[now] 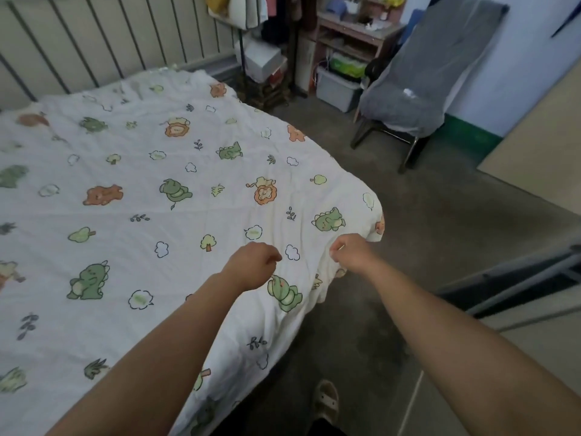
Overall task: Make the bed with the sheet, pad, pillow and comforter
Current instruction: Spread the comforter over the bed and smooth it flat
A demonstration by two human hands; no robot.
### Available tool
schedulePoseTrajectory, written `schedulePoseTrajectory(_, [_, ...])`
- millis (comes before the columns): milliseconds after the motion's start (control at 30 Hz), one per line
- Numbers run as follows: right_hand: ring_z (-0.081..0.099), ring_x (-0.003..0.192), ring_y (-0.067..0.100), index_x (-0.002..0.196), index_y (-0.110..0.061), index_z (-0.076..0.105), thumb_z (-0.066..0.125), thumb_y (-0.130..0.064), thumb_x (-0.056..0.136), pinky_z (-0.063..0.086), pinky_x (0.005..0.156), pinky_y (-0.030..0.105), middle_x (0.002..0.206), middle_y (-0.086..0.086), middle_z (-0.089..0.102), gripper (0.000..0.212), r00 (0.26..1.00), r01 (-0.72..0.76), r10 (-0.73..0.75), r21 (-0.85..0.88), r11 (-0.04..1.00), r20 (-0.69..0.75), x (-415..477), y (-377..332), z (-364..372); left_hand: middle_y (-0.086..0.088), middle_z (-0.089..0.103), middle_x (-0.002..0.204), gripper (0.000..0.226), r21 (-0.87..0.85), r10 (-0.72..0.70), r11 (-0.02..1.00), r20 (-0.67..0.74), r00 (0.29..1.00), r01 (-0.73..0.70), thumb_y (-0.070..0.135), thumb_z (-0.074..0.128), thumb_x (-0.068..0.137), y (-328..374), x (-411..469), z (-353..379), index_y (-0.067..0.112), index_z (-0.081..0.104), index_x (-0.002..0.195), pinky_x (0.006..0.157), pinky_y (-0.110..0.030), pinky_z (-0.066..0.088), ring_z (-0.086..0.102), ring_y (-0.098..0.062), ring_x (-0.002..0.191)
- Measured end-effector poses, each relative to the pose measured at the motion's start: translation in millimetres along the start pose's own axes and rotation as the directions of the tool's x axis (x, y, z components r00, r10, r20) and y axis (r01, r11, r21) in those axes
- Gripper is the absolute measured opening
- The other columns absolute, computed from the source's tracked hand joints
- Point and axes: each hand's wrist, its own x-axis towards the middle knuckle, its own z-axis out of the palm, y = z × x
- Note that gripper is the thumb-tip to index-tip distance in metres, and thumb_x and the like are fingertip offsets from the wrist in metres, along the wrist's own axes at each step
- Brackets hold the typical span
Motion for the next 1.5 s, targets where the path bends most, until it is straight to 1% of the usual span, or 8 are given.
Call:
schedulePoseTrajectory(200, [0.061,0.087,0.024,0.090,-0.003,0.068,0.055,-0.009,0.085,0.041,0.069,0.024,0.091,0.005,0.066,0.015,0.986,0.138,-0.128,-0.100,0.985,0.106,79,4,-74,0.001,0.065,0.121,0.031,-0.028,-0.122,0.992,-0.054,0.991,0.121,0.017,0.046,0.093,50,86,-4,0.020,0.065,0.118,0.095,-0.033,0.046,0.058,-0.019,0.111])
schedulePoseTrajectory(333, [0.056,0.081,0.016,0.088,-0.012,0.066,0.056,-0.010,0.087,0.037,0.056,0.020,0.078,-0.006,0.058,0.010,0.975,0.186,-0.169,-0.112,0.976,0.145,119,4,-107,0.001,0.064,0.122,0.031,-0.044,-0.177,0.984,-0.054,0.983,0.175,0.017,0.046,0.094,69,130,-9,0.021,0.064,0.119,0.094,-0.034,0.047,0.059,-0.019,0.110])
schedulePoseTrajectory(433, [0.056,0.082,0.015,0.084,-0.015,0.065,0.056,-0.010,0.088,0.037,0.054,0.016,0.084,-0.003,0.060,0.010,0.969,0.214,-0.194,-0.122,0.969,0.153,155,5,-128,0.001,0.064,0.121,0.031,-0.042,-0.197,0.980,-0.067,0.978,0.194,0.017,0.046,0.093,76,169,-15,0.022,0.065,0.118,0.094,-0.033,0.047,0.059,-0.019,0.109])
schedulePoseTrajectory(600, [0.059,0.091,0.018,0.092,-0.010,0.069,0.055,-0.011,0.087,0.045,0.074,0.025,0.098,0.000,0.066,0.014,0.953,0.272,-0.239,-0.178,0.946,0.188,226,-6,-165,0.001,0.066,0.118,0.030,-0.060,-0.190,0.981,-0.093,0.977,0.185,0.017,0.048,0.093,84,246,-27,0.020,0.065,0.117,0.093,-0.034,0.048,0.059,-0.018,0.108])
schedulePoseTrajectory(800, [0.060,0.091,0.018,0.093,-0.010,0.069,0.054,-0.013,0.088,0.049,0.079,0.027,0.093,-0.003,0.061,0.016,0.926,0.352,-0.283,-0.299,0.887,0.251,343,-43,-205,0.003,0.064,0.121,0.031,-0.094,-0.251,0.967,-0.188,0.949,0.237,0.018,0.047,0.094,86,354,-50,0.022,0.064,0.120,0.088,-0.025,0.042,0.057,-0.018,0.113])
schedulePoseTrajectory(967, [0.061,0.094,0.019,0.093,-0.012,0.068,0.054,-0.015,0.088,0.051,0.082,0.031,0.098,-0.003,0.063,0.015,0.885,0.434,-0.319,-0.353,0.829,0.338,414,-83,-223,0.002,0.065,0.121,0.032,-0.150,-0.320,0.944,-0.192,0.928,0.295,0.018,0.047,0.092,71,409,-80,0.023,0.065,0.119,0.094,-0.030,0.046,0.058,-0.019,0.111])
schedulePoseTrajectory(1267, [0.059,0.097,0.020,0.099,-0.014,0.066,0.053,-0.017,0.089,0.050,0.080,0.029,0.113,0.000,0.061,0.017,0.653,0.718,-0.430,-0.331,0.612,0.623,512,-155,-204,0.002,0.066,0.119,0.030,-0.280,-0.574,0.816,-0.290,0.766,0.505,0.015,0.047,0.094,50,464,-115,0.021,0.065,0.118,0.090,-0.028,0.047,0.060,-0.018,0.108])
schedulePoseTrajectory(1500, [0.060,0.087,0.019,0.101,-0.009,0.066,0.052,-0.015,0.090,0.046,0.068,0.026,0.103,0.004,0.064,0.019,0.342,0.905,-0.439,-0.164,0.393,0.831,586,-181,-182,-0.002,0.065,0.119,0.030,-0.447,-0.833,0.554,-0.303,0.464,0.703,0.014,0.047,0.093,75,490,-83,0.020,0.067,0.115,0.094,-0.030,0.042,0.057,-0.024,0.112])
